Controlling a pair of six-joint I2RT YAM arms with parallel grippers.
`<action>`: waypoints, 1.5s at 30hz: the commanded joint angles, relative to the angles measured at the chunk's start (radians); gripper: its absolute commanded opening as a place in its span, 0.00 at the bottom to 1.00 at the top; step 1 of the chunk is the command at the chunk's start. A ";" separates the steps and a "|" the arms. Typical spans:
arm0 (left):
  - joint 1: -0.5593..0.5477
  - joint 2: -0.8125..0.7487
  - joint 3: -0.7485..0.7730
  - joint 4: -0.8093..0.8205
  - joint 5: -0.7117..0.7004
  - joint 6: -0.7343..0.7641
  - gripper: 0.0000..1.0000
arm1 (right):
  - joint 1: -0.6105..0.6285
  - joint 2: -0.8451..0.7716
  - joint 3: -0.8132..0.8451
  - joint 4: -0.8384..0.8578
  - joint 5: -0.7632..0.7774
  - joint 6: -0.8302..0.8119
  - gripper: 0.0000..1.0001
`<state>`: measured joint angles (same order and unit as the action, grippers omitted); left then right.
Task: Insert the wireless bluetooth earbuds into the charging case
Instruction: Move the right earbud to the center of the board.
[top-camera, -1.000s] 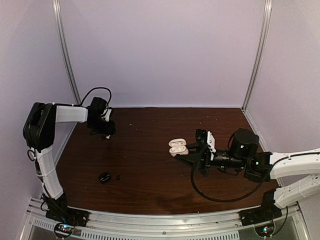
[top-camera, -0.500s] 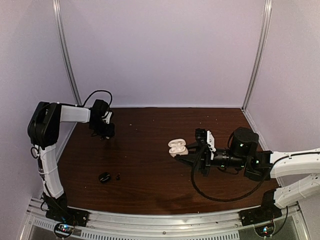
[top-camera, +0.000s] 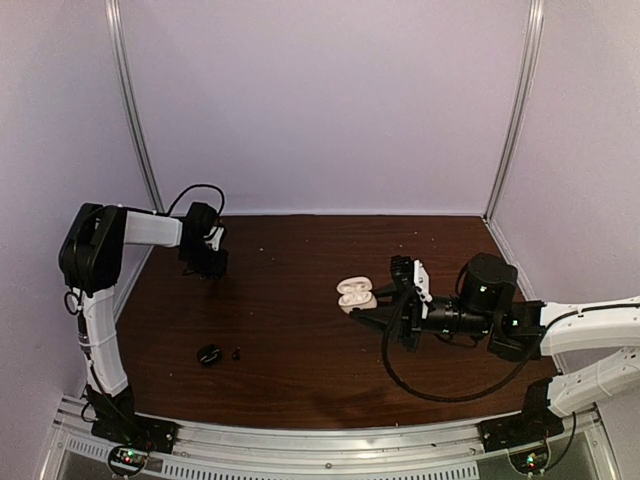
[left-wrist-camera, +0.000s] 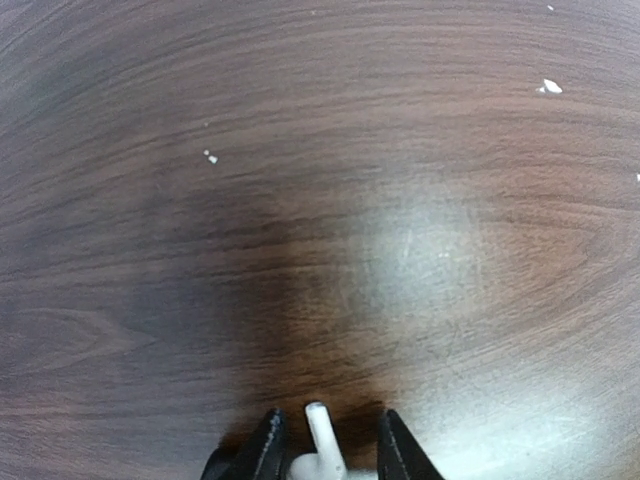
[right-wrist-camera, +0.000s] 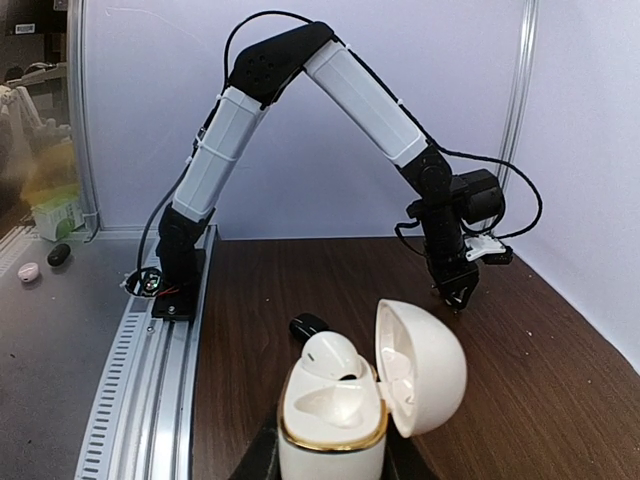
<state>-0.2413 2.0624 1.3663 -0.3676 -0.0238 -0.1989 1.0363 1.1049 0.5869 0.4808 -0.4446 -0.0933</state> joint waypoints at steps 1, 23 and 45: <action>0.003 0.018 -0.008 0.018 0.003 0.005 0.29 | -0.005 -0.020 0.029 0.007 -0.004 0.020 0.00; -0.445 0.037 -0.143 0.166 0.227 -0.020 0.12 | -0.001 -0.095 -0.079 0.080 -0.146 -0.092 0.00; -0.720 -0.148 -0.363 0.125 0.257 -0.056 0.13 | 0.143 -0.181 -0.148 0.071 -0.015 -0.373 0.00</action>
<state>-0.9657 1.9221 1.0630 -0.0860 0.2588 -0.2680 1.1637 0.9386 0.4435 0.5480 -0.5282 -0.4164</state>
